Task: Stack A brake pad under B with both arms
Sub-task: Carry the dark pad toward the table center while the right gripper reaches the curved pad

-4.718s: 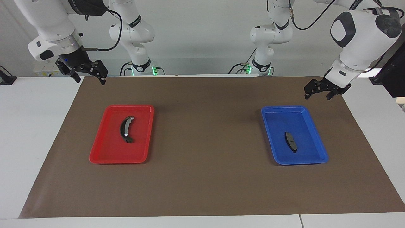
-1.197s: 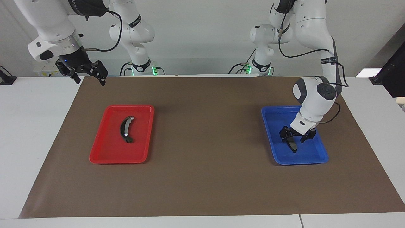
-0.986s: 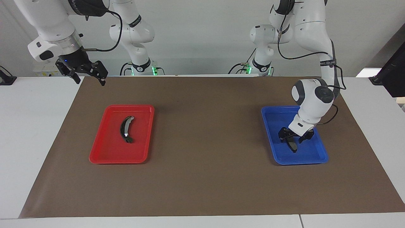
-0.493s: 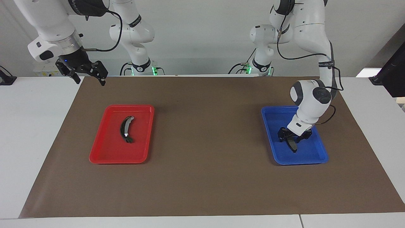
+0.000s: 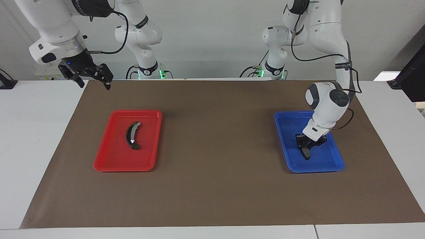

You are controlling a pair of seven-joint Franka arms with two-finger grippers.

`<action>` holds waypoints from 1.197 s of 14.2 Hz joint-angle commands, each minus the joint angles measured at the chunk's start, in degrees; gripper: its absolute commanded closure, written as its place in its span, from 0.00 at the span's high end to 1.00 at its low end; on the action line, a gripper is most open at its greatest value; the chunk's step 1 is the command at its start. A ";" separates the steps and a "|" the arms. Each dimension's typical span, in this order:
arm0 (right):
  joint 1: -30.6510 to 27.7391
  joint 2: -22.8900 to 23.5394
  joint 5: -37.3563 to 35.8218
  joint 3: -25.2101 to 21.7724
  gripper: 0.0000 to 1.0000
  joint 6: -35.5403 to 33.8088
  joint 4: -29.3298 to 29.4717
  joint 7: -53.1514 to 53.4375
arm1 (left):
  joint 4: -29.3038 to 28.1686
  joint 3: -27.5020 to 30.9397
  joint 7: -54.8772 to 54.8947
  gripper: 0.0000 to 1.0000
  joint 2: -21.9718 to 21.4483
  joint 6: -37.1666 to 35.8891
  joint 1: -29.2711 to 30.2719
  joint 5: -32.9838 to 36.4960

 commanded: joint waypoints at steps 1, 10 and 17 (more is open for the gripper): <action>-0.81 -1.38 0.32 0.32 1.00 1.06 -1.77 -1.23 | 0.56 0.03 0.57 0.10 -2.57 -4.04 -0.39 0.44; -0.64 -4.28 0.58 0.23 1.00 9.98 -10.00 -1.14 | 10.24 -0.67 -2.05 0.09 -3.72 -12.58 -8.98 -4.31; -0.20 -1.83 1.63 0.32 1.00 29.06 -26.88 -7.02 | 9.09 -0.50 -30.18 0.08 -1.46 -5.12 -27.98 -4.22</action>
